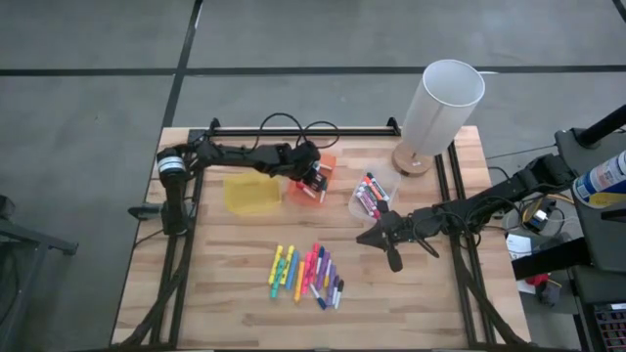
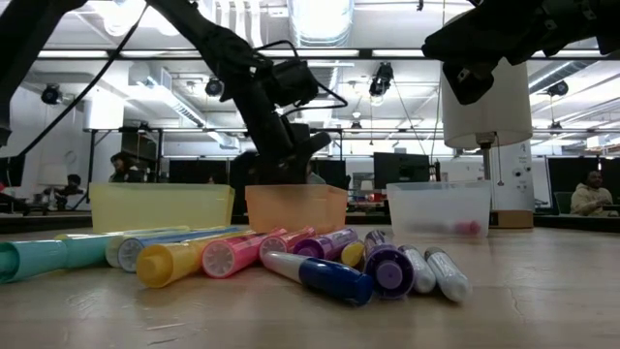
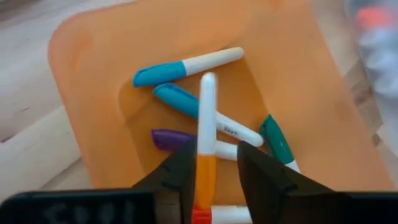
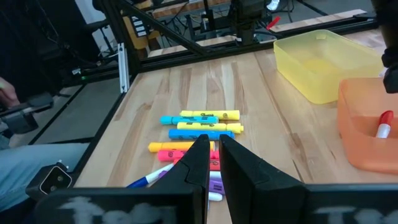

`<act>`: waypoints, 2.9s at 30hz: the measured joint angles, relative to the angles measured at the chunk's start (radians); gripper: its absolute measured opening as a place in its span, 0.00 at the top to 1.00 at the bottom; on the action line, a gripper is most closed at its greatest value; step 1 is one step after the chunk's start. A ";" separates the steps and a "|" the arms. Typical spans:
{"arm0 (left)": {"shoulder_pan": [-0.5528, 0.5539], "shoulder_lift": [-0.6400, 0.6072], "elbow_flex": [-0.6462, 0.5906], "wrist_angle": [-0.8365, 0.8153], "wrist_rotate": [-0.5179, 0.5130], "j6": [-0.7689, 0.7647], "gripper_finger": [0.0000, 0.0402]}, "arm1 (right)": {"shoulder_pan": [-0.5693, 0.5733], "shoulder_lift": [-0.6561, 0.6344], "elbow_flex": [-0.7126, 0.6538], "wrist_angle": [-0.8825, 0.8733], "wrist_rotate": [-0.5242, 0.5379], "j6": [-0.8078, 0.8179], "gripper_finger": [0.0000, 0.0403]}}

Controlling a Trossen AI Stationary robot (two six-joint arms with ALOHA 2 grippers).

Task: Pick & Place Markers
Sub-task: Put the orange pen into the orange bin, then put the bottom blue pen into the orange bin

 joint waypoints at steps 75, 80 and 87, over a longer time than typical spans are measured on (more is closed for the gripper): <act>-0.859 0.146 0.100 0.053 0.030 0.807 0.65 | 0.000 -0.001 -0.002 -0.016 0.000 -0.040 0.92; -0.851 0.170 0.111 0.052 0.030 0.827 0.65 | 0.000 -0.001 -0.002 -0.016 0.000 -0.040 0.92; -0.823 0.188 0.113 0.059 0.038 0.831 0.65 | 0.000 -0.001 -0.002 -0.016 0.000 -0.041 0.92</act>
